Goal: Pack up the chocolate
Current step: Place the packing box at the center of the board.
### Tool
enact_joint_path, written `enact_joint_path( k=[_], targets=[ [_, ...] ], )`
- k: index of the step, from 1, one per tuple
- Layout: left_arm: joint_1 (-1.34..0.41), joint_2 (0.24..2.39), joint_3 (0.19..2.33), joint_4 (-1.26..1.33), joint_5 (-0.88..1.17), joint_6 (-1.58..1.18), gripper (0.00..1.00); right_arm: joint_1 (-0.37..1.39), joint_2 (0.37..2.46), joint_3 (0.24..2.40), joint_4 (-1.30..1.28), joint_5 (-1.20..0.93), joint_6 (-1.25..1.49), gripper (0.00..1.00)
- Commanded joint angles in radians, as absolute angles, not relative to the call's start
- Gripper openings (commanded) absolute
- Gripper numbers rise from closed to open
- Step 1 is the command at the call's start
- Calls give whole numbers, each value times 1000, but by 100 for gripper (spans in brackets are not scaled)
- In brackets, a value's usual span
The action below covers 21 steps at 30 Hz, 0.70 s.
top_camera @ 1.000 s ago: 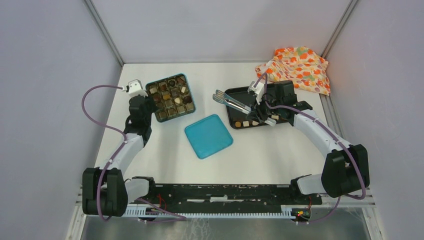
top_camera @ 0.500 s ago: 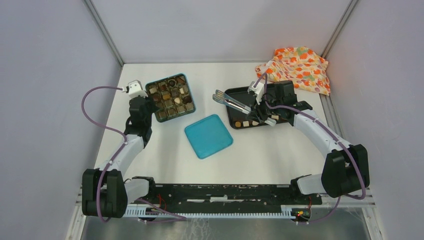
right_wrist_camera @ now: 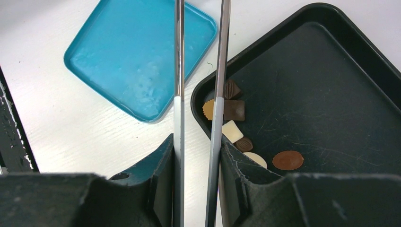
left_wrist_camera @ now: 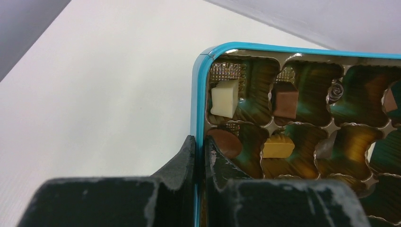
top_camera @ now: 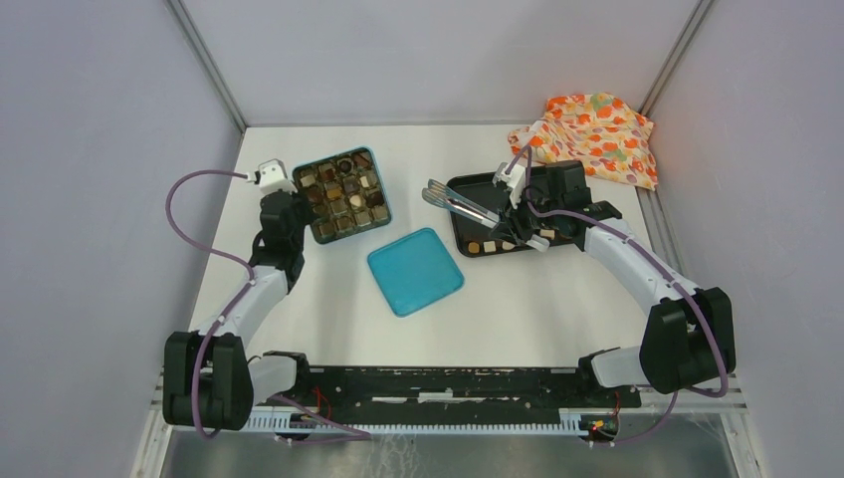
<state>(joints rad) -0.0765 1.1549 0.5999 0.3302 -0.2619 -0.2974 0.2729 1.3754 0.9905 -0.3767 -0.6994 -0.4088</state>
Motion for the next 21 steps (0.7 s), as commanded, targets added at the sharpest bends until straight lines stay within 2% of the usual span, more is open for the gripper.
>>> enact_joint_path(
  k=[1, 21],
  targets=[
    [-82, 1210, 690, 351, -292, -353, 2, 273, 1366, 997, -347, -734, -422, 16],
    [-81, 1600, 993, 40, -175, -454, 2, 278, 1376, 994, -343, -755, -420, 16]
  ],
)
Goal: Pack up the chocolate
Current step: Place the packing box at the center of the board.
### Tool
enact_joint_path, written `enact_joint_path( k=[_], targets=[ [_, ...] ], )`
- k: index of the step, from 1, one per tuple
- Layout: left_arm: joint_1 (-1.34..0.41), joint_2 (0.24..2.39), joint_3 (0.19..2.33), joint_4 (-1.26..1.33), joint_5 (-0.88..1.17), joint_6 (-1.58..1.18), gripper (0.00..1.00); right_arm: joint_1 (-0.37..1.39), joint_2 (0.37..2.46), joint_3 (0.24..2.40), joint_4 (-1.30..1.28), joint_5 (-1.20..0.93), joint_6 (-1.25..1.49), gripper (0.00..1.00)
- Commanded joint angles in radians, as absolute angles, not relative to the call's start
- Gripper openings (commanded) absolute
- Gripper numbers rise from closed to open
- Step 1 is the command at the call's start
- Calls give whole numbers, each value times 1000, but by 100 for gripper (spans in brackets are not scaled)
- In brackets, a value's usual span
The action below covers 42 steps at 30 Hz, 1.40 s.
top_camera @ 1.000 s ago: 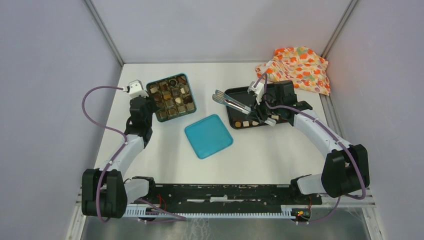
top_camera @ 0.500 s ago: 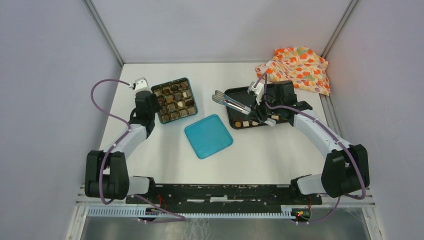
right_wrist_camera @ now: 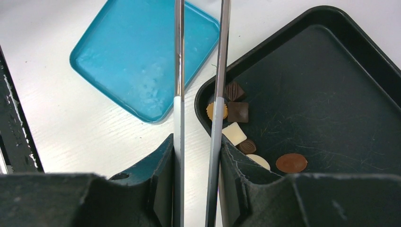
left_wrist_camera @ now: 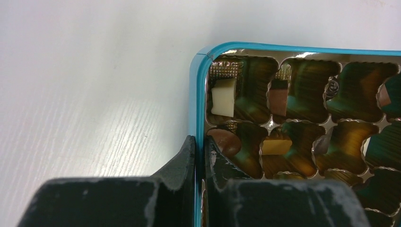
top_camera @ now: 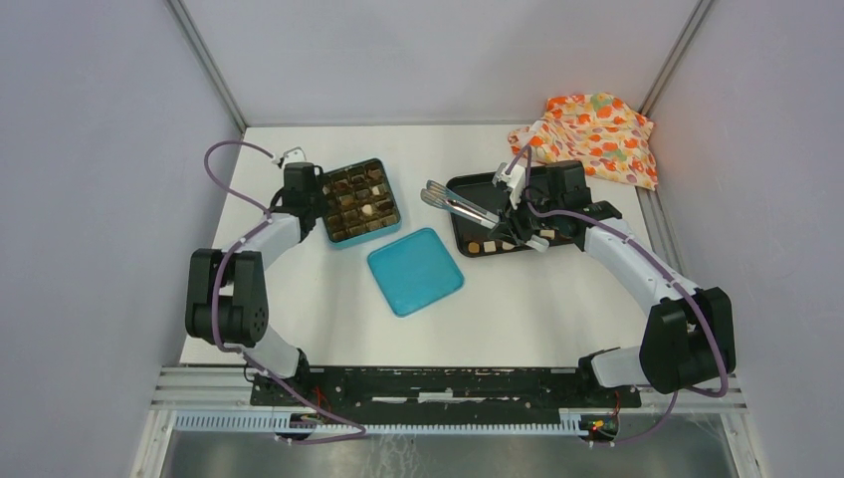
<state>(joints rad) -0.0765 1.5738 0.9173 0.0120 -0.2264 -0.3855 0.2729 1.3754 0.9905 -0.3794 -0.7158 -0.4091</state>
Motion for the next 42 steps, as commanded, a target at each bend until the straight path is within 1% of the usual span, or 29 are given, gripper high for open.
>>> enact_joint_path(
  k=[1, 4, 6, 12, 17, 20, 25, 30, 32, 34, 38, 42],
  targets=[
    [-82, 1610, 999, 35, -169, -455, 2, 281, 1377, 993, -343, -755, -420, 16],
    [-82, 1639, 1020, 16, -151, -457, 3, 296, 1381, 996, -338, -748, -420, 16],
    [-82, 1648, 1027, 7, -142, -457, 7, 318, 1385, 1001, -335, -730, -423, 16],
    [-81, 1653, 1035, -37, -133, -454, 22, 426, 1452, 1078, -353, -656, -435, 16],
    [-81, 1599, 1037, -72, -168, -454, 42, 506, 1547, 1191, -402, -611, -451, 16],
    [-82, 1529, 1036, -105, -214, -446, 55, 540, 1606, 1280, -433, -589, -457, 16],
    [-81, 1334, 1003, -139, -246, -422, 68, 595, 1708, 1416, -472, -554, -447, 16],
    [-82, 1168, 996, -244, -162, -300, 77, 638, 1799, 1515, -493, -520, -440, 16],
    [-82, 1103, 958, -260, -126, -239, 81, 653, 1830, 1543, -504, -503, -442, 16],
    [-82, 1025, 896, -250, -124, -200, 87, 664, 1859, 1567, -515, -489, -444, 16],
    [-84, 886, 819, -239, -155, -160, 93, 680, 1920, 1629, -539, -467, -448, 17],
    [-90, 829, 790, -219, -146, -161, 94, 687, 1972, 1689, -556, -447, -448, 18]
  ],
)
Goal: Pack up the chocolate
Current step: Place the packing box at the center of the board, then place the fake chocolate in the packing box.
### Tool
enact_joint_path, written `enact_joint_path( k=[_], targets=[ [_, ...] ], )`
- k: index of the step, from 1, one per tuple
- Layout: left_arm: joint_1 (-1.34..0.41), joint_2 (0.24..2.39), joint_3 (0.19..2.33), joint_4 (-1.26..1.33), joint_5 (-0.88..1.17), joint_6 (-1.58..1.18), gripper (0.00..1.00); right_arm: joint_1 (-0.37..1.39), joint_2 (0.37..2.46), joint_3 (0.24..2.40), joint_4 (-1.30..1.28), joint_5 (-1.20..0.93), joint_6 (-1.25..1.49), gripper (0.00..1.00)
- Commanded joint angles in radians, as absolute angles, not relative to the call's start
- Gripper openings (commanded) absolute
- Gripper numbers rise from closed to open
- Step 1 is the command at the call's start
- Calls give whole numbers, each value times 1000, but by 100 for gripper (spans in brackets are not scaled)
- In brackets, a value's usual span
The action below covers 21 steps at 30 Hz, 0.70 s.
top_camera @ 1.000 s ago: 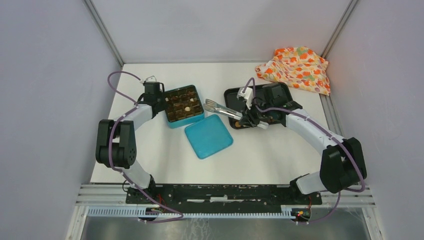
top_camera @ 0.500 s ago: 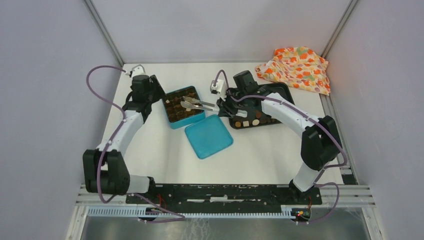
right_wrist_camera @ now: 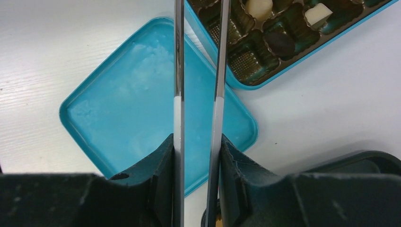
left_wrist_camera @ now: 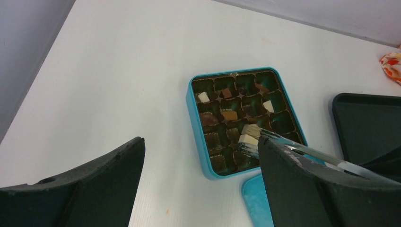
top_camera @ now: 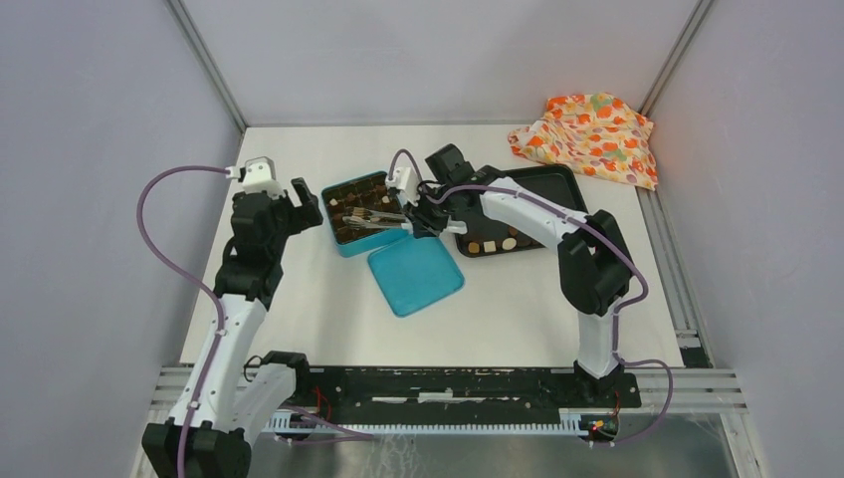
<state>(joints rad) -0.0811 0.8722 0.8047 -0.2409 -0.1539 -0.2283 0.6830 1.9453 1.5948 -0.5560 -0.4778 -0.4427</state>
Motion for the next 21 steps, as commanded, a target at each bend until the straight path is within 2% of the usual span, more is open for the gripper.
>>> enact_joint_path(
  k=[1, 13, 21],
  targets=[
    [-90, 832, 792, -221, -142, -161, 94, 688, 1984, 1703, -561, -442, -447, 18],
    [-100, 847, 801, -225, -102, -162, 94, 689, 2062, 1760, -580, -398, -448, 23],
    [-103, 848, 799, -224, -100, -160, 94, 688, 2085, 1790, -591, -399, -451, 35]
  ],
)
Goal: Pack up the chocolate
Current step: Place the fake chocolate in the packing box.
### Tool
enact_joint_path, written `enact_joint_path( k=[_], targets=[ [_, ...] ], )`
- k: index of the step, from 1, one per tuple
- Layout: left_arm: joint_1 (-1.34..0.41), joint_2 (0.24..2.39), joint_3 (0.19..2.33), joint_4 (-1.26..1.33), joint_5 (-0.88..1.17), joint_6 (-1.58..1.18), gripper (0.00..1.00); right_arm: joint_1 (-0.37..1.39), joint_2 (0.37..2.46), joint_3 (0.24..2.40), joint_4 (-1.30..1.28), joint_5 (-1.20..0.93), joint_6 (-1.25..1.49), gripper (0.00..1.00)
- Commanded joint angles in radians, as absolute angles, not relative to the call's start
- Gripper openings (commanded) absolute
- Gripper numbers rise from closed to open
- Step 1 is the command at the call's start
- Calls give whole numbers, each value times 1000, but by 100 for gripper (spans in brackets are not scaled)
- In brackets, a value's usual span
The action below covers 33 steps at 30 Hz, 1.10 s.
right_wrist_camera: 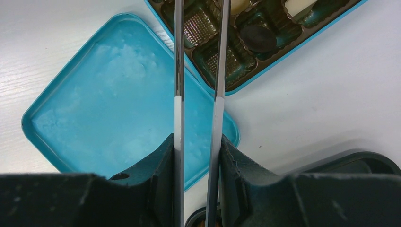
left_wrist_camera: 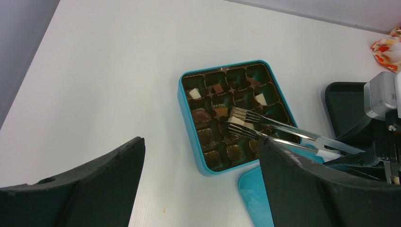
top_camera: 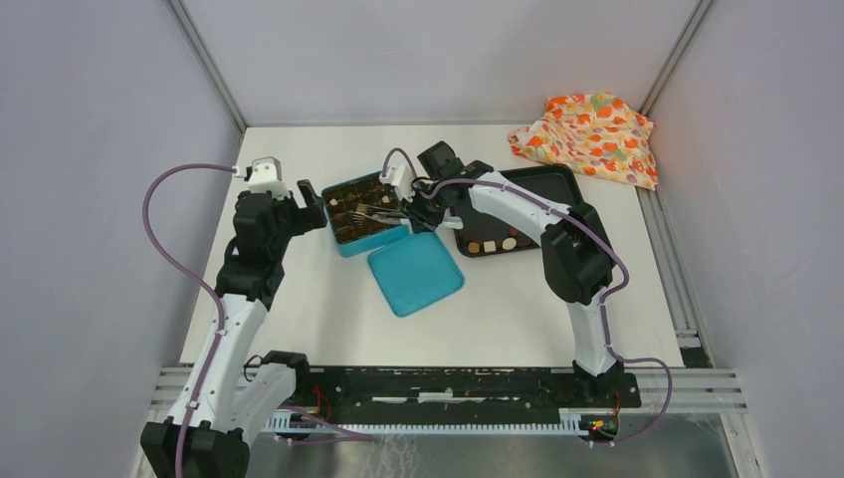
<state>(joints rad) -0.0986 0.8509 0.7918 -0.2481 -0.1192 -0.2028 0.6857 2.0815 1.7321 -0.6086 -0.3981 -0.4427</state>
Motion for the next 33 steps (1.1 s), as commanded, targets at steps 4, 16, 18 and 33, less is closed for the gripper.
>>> enact_joint_path(
  k=[4, 16, 18, 33],
  targets=[
    [-103, 851, 799, -223, -94, -160, 94, 689, 2081, 1790, -592, -399, -453, 39],
    [-110, 856, 798, -223, -88, -159, 94, 689, 2056, 1795, -599, -410, -454, 43],
    [-111, 855, 799, -225, -88, -157, 94, 689, 2038, 1790, -597, -415, -455, 43],
    [-116, 846, 798, -227, -86, -154, 97, 643, 1793, 1567, -542, -473, -477, 43]
  ],
)
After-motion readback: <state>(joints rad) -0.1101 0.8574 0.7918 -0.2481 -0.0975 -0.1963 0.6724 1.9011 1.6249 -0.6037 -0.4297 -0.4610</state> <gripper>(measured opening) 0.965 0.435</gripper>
